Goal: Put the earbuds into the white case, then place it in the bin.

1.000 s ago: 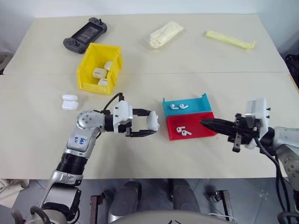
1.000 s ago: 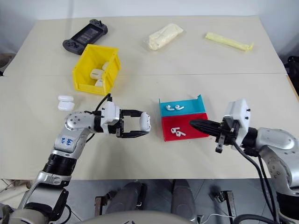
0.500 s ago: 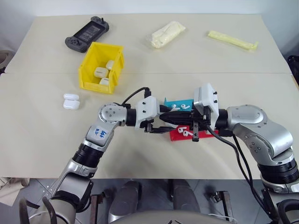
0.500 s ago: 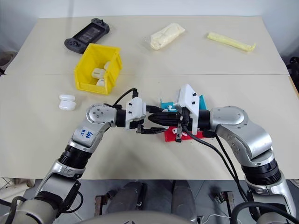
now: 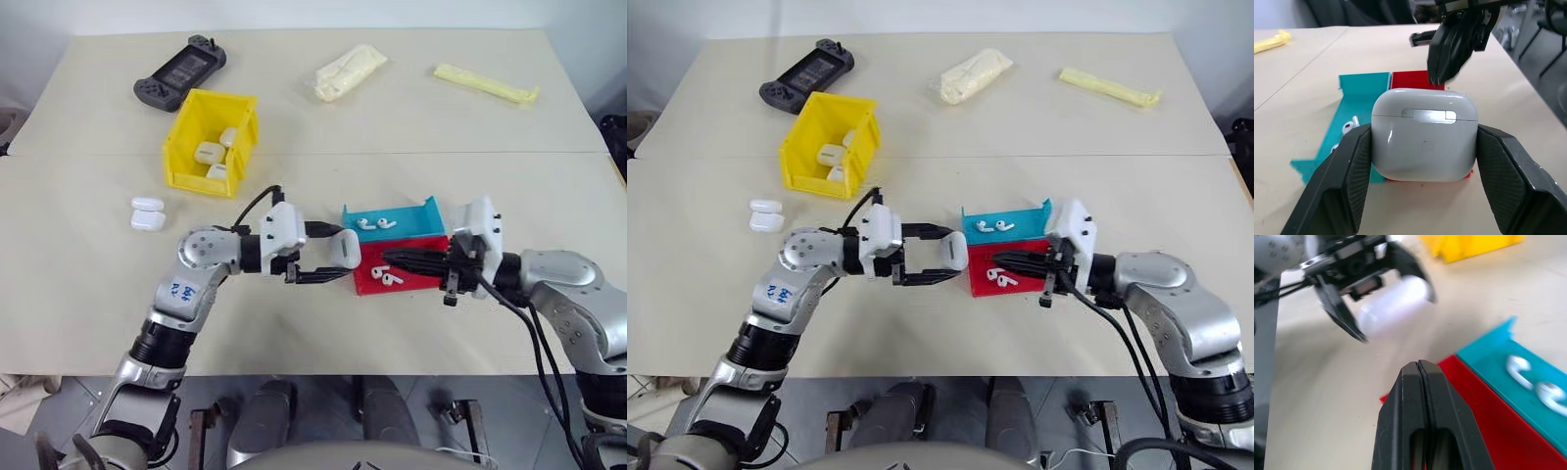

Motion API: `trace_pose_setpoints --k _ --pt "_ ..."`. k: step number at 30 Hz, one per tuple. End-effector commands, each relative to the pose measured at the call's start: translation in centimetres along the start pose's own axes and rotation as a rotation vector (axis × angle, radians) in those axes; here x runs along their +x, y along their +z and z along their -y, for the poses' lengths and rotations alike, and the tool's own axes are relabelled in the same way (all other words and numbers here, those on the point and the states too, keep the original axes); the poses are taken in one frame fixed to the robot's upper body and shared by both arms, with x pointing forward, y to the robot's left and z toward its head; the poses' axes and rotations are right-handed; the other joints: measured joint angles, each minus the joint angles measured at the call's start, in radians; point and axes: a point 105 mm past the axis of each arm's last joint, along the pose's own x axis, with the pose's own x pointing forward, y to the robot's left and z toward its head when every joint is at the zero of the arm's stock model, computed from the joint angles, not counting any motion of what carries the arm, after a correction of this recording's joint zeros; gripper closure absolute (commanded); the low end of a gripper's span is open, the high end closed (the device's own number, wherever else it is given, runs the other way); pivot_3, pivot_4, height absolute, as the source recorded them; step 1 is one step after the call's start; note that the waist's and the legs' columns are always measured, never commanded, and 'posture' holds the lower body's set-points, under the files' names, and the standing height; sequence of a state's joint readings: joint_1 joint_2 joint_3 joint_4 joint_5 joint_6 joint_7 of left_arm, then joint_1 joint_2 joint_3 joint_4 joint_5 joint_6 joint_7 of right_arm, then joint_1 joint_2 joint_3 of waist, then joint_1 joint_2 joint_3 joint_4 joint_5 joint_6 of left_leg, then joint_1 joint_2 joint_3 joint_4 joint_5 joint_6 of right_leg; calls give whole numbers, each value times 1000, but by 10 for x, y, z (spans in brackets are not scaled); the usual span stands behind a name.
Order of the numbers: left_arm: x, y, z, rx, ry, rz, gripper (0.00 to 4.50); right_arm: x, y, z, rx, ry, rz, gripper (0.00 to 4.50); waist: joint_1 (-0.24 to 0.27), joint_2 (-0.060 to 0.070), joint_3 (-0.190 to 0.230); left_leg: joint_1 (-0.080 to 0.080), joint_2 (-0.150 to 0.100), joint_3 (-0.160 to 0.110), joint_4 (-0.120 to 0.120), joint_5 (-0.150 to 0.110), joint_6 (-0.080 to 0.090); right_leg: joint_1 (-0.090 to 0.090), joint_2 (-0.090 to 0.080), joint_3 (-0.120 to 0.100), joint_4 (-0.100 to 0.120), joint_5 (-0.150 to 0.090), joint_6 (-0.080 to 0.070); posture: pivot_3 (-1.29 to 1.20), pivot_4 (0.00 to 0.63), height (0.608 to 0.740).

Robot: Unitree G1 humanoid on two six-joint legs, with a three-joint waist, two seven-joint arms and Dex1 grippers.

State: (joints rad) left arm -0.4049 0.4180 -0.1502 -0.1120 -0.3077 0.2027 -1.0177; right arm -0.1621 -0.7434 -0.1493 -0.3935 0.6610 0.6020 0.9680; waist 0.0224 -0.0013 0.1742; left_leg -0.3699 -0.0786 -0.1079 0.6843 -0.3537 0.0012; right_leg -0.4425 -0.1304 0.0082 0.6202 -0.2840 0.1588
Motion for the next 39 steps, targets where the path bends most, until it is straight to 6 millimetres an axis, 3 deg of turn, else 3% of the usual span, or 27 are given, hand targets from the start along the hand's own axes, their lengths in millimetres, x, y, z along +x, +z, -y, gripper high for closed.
trace_pose_setpoints --k 1,6,8,11,15,18,24,27,31,33,38,39 --pt "-28 11 -3 -28 120 78 1701 -16 15 -5 -139 -35 55 3241 0 0 0 0 0 0 0 0 0 0 0 0 0 0 0 0 150 740" --pt "-74 -10 -20 -132 424 -4 1701 -27 14 -4 -201 -108 68 1532 3 0 0 1 0 1 0 0 0 0 0 1 0 0 0 0 150 740" --pt "-98 -11 -29 -163 582 10 1701 -32 14 -4 -216 -144 92 908 3 0 0 1 0 1 0 0 0 0 0 1 0 0 0 0 150 740" --pt "-119 -10 -39 -198 746 51 1701 -33 22 -6 -275 -179 184 27 3 0 0 1 0 0 0 0 0 0 0 1 0 0 0 0 150 740" --pt "-144 -10 -65 -199 1014 83 1701 -31 22 -12 -270 -184 262 27 7 -1 0 2 0 0 0 0 0 1 0 1 0 0 0 0 150 740" --pt "-150 -4 -83 -188 1114 109 1701 -28 21 -13 -248 -189 277 27 6 -2 -1 1 0 0 0 0 0 1 0 0 1 0 0 0 150 740" --pt "-135 11 -148 -112 1159 80 1701 -23 22 -5 -257 -262 312 27 4 -3 -2 2 -5 -1 1 1 -1 1 0 0 2 0 0 0 150 740" --pt "-139 5 -179 -183 1276 44 1701 -21 21 -4 -264 -291 314 27 1 -3 -2 1 -7 -1 0 0 -1 0 -1 0 2 0 0 0 150 740" --pt "-121 4 -193 -239 1207 32 1701 -16 18 -8 -261 -300 310 27 -4 -3 -2 1 -7 0 0 0 -1 0 -1 0 2 0 0 0 150 740" --pt "-123 2 -198 -262 1232 27 1701 -15 16 -9 -255 -304 298 27 -6 -3 -2 1 -7 0 0 0 -1 0 -1 0 2 0 0 0 150 740" --pt "-119 9 -193 -209 1159 5 113 -13 19 -9 -260 -304 305 0 -11 -3 -2 1 -7 -1 0 1 -1 -1 -1 0 3 0 0 0 150 740" --pt "-120 11 -190 -197 1142 3 30 -13 19 -9 -263 -300 300 0 -12 -3 -2 1 -7 -1 0 1 -1 -1 -1 0 3 0 0 0 150 740"
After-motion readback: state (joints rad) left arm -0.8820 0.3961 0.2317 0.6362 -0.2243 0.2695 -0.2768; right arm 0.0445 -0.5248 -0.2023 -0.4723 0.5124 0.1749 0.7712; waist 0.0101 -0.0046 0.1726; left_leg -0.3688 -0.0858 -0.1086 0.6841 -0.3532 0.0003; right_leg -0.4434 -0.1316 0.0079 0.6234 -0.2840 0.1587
